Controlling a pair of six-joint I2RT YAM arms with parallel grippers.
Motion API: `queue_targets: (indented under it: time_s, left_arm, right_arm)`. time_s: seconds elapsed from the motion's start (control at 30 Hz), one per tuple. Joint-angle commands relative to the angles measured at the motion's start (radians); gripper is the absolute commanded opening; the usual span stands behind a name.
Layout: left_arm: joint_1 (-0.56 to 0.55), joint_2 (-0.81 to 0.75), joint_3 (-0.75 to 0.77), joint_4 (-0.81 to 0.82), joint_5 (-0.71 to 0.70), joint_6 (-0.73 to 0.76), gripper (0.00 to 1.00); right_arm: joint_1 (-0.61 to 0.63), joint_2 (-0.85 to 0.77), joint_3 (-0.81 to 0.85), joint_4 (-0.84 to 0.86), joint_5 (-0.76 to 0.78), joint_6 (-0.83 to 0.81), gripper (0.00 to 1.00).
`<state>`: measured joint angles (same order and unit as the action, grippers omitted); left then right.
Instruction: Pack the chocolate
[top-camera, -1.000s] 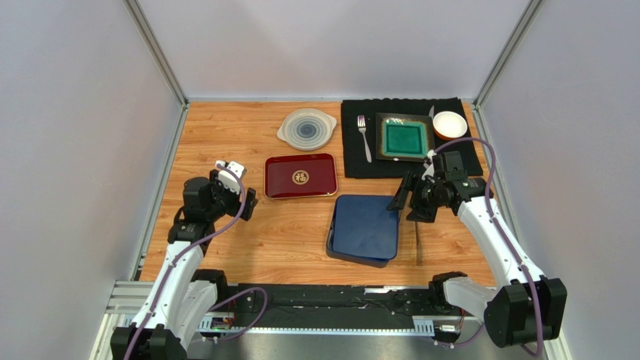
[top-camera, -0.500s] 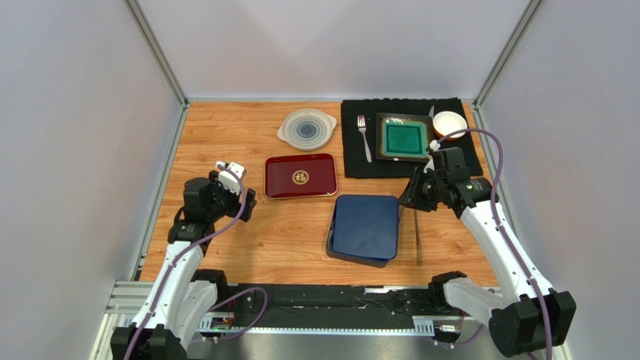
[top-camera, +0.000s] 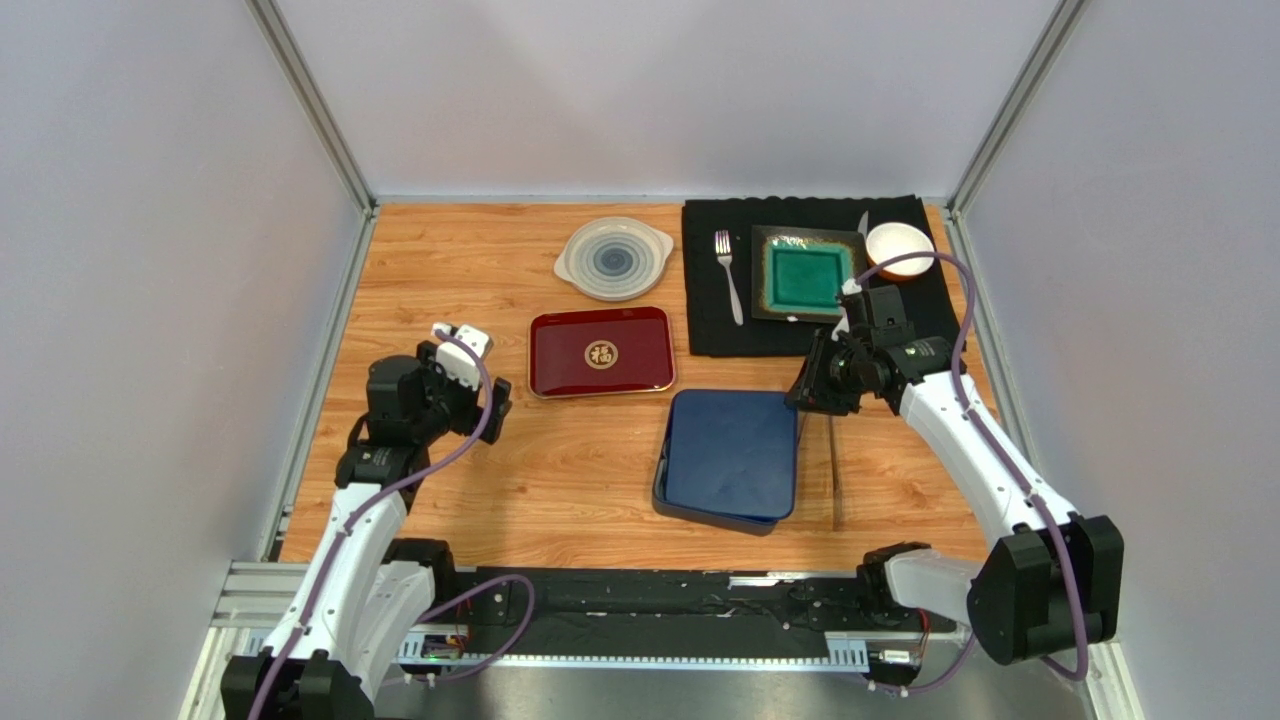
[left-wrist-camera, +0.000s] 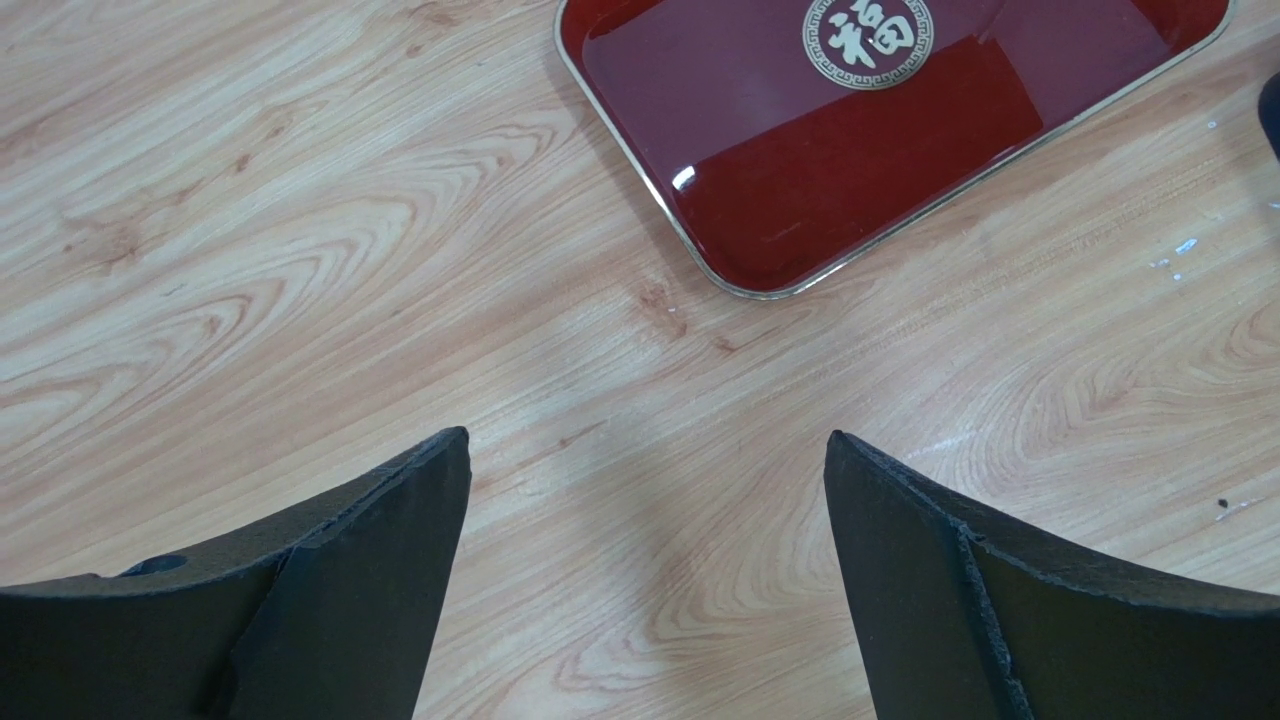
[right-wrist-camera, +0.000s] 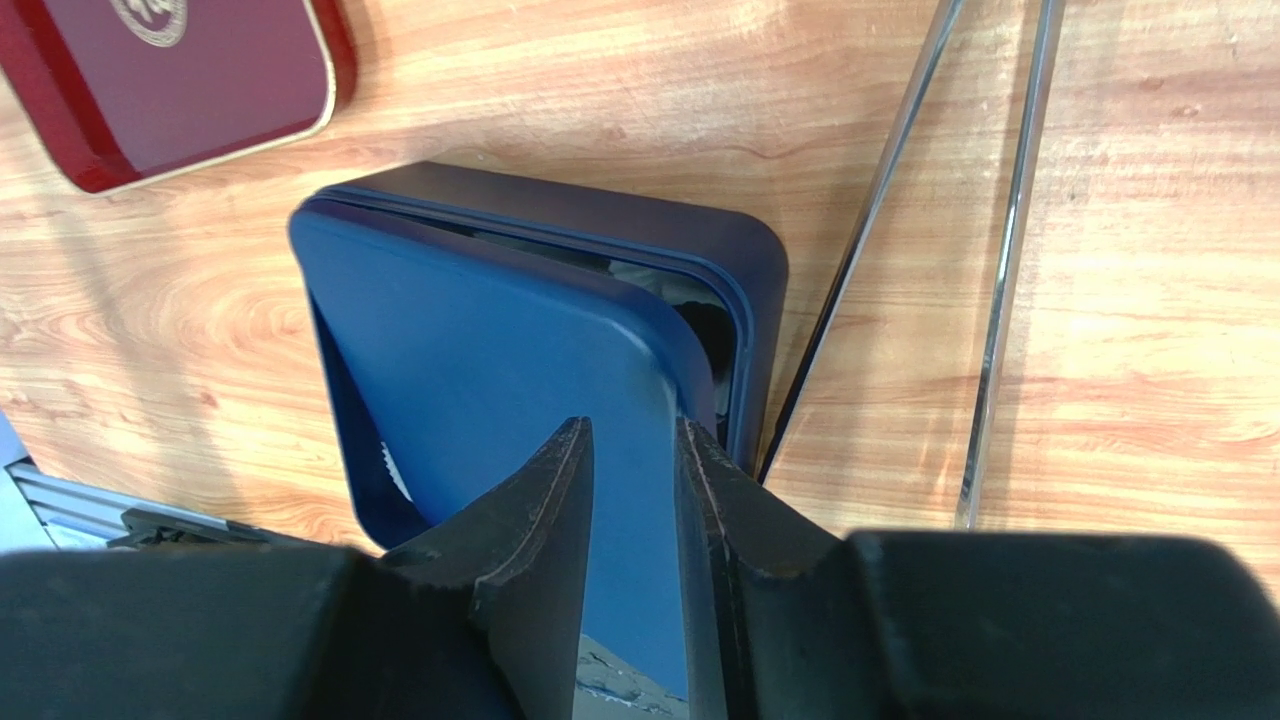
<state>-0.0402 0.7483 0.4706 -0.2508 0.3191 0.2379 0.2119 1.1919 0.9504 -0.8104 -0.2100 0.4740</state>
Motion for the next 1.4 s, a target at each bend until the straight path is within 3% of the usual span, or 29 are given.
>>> queue_targets:
  time_s: [0.0,0.5,1.0,1.33,1.37]
  left_arm:
    - [-0.006,-0.017,0.028,0.002,-0.006,0.017,0.96]
    - [-0.006,-0.046,0.025,-0.015,-0.006,0.023,0.96]
    - [-0.006,-0.053,0.025,-0.018,-0.006,0.024,0.97]
    - [-0.006,-0.063,0.016,-0.016,-0.006,0.029,0.97]
    - [-0.006,-0.06,0.016,-0.018,-0.006,0.029,0.97]
  right_arm:
    - [0.001,0.011,-0.005,0.046,0.024,0.008,0.29]
    - [0.001,0.101,-0.065,0.076,0.04,0.017,0.28]
    - [0.003,0.015,-0.102,0.06,0.011,0.029,0.28]
    - [0.003,0.063,0.033,0.027,0.17,0.049,0.24]
    - [0.001,0.081,0.045,0.03,0.181,0.055,0.29]
